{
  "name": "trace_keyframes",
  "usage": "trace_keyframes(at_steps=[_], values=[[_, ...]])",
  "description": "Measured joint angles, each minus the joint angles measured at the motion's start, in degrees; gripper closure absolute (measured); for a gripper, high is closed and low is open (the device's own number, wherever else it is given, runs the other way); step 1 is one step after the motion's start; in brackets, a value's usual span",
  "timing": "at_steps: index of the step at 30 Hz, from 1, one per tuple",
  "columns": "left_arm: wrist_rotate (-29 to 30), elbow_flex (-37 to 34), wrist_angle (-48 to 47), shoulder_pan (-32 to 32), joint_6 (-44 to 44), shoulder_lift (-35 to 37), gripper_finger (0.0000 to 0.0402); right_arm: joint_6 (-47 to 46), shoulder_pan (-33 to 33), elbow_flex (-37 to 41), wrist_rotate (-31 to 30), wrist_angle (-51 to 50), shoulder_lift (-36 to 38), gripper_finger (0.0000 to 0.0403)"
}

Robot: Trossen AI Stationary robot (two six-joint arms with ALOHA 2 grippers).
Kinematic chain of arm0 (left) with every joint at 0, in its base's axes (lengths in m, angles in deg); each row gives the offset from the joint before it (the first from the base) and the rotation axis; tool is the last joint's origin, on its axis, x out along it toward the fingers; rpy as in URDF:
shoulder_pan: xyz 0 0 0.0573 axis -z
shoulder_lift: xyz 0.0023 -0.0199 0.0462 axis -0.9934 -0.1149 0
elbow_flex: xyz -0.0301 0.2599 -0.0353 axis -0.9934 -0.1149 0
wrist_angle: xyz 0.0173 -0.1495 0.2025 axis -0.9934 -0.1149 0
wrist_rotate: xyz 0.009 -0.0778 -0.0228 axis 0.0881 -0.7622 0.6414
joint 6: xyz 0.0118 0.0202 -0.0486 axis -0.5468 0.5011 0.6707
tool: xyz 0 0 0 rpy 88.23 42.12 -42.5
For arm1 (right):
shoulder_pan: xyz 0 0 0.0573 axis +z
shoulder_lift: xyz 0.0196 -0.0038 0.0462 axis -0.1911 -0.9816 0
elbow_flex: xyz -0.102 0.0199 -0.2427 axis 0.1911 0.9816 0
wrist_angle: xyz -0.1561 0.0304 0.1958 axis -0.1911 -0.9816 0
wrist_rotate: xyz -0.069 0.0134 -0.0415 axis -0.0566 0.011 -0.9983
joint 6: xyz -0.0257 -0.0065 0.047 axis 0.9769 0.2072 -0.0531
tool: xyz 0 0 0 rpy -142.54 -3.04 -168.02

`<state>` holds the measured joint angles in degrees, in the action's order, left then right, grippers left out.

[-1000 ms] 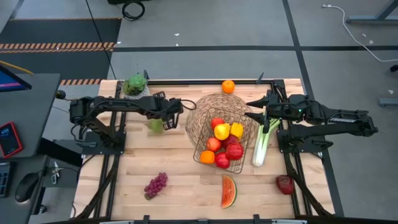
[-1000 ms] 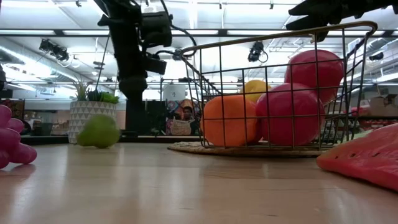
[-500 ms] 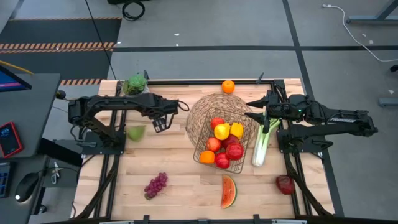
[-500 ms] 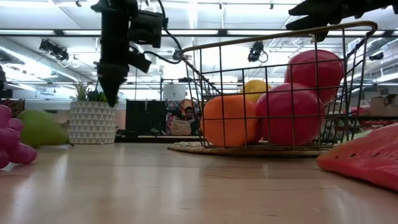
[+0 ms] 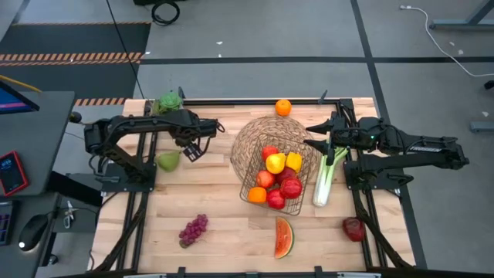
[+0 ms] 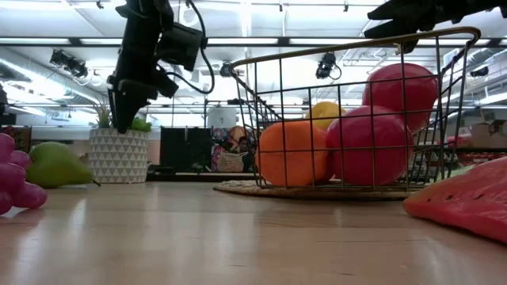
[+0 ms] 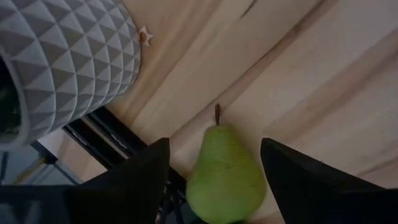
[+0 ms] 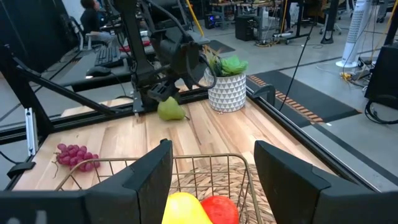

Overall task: Build produce basket
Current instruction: Put the green pear into the wire basket

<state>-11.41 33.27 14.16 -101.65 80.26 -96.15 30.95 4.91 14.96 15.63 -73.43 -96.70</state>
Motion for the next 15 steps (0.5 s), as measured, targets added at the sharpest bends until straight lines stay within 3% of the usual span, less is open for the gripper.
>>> trace_keyframes(at_steps=[7, 15], values=[[-2.46, 0.00, -0.90, -0.40, 7.92, -0.02, 0.0143, 0.00, 0.00, 0.00, 0.00, 0.00, 0.00, 0.0172], [-0.88, -0.05, -2.24, 7.18, 15.96, -0.04, 0.0158, 0.00, 0.00, 0.00, 0.00, 0.00, 0.00, 0.0172]])
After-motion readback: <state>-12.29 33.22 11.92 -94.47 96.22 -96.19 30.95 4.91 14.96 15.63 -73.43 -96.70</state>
